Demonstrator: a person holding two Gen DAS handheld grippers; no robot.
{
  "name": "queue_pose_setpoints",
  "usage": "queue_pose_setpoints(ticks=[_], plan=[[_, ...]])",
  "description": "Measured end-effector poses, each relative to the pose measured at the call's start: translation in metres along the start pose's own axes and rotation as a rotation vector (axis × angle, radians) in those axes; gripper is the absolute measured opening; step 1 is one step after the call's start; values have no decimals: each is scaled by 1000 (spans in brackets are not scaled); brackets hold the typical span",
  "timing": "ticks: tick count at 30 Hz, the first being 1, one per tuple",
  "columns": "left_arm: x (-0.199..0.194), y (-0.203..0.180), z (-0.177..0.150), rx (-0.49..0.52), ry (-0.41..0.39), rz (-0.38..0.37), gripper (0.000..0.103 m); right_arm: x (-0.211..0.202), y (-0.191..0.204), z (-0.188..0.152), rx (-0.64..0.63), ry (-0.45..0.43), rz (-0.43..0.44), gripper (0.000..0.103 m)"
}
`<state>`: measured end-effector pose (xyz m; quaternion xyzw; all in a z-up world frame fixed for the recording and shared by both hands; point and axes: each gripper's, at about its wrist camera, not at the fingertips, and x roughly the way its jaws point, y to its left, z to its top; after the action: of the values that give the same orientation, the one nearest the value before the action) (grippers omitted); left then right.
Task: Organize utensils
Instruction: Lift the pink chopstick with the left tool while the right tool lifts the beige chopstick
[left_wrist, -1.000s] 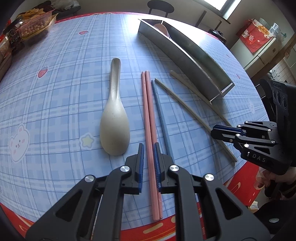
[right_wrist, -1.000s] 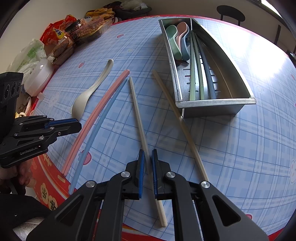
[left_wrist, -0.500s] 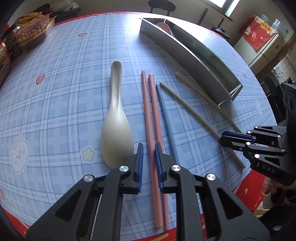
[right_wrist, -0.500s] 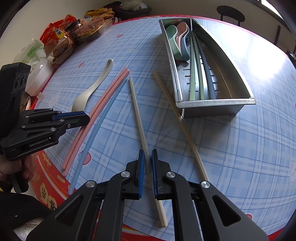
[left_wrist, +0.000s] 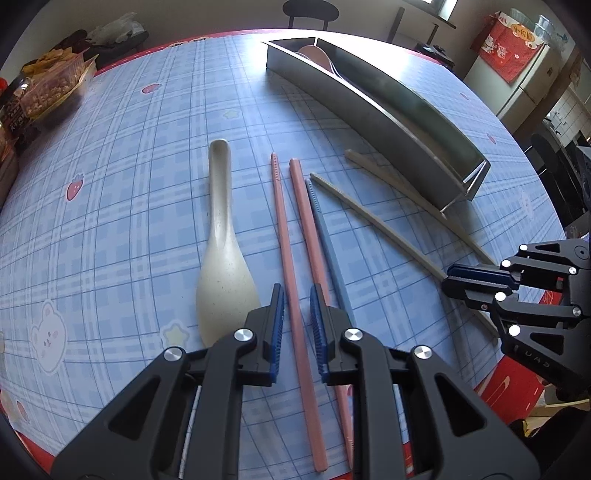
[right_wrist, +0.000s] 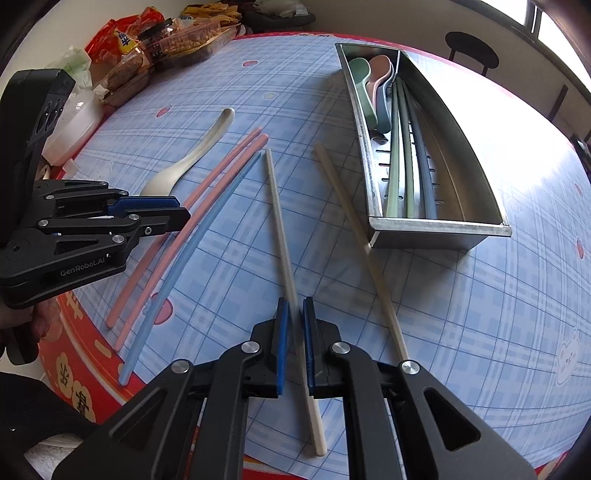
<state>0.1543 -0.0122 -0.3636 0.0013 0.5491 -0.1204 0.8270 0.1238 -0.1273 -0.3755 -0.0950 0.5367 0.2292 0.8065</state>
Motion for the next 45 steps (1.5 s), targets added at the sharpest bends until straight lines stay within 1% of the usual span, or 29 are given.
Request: queue_pose_setpoints(ticks=[8, 11, 14, 17, 22, 26, 32, 34, 36, 39, 42, 45], plan=[[-3, 6, -9, -31, -5, -16, 18, 2, 2, 0, -17, -15, -16, 9], [-9, 12, -21, -68, 2, -44, 15, 0, 1, -2, -4, -7, -9, 8], [-13, 18, -34, -104, 6, -83, 15, -2, -1, -6, 14, -7, 4, 8], [-13, 22, -39, -127, 4, -102, 15, -2, -3, -7, 27, -11, 10, 8], [-13, 16, -37, -100, 12, -74, 15, -2, -2, -7, 25, -12, 7, 8], [-12, 14, -31, -98, 13, -68, 15, -2, -1, -8, 28, -18, 3, 8], [-11, 6, -28, -56, 7, -21, 15, -2, -2, -9, 26, -27, 0, 8], [-12, 7, -29, -55, 4, -20, 12, -2, -3, -9, 28, -26, 1, 8], [-13, 12, -30, -81, 6, -42, 11, -2, -3, -9, 33, -22, 12, 7], [-17, 21, -35, -122, 8, -85, 10, -5, -6, -14, 67, -22, 56, 6], [-30, 26, -41, -159, -17, -130, 10, -13, -7, -16, 90, -42, 95, 6], [-46, 30, -45, -184, -48, -156, 10, -22, -8, -15, 101, -76, 126, 6]])
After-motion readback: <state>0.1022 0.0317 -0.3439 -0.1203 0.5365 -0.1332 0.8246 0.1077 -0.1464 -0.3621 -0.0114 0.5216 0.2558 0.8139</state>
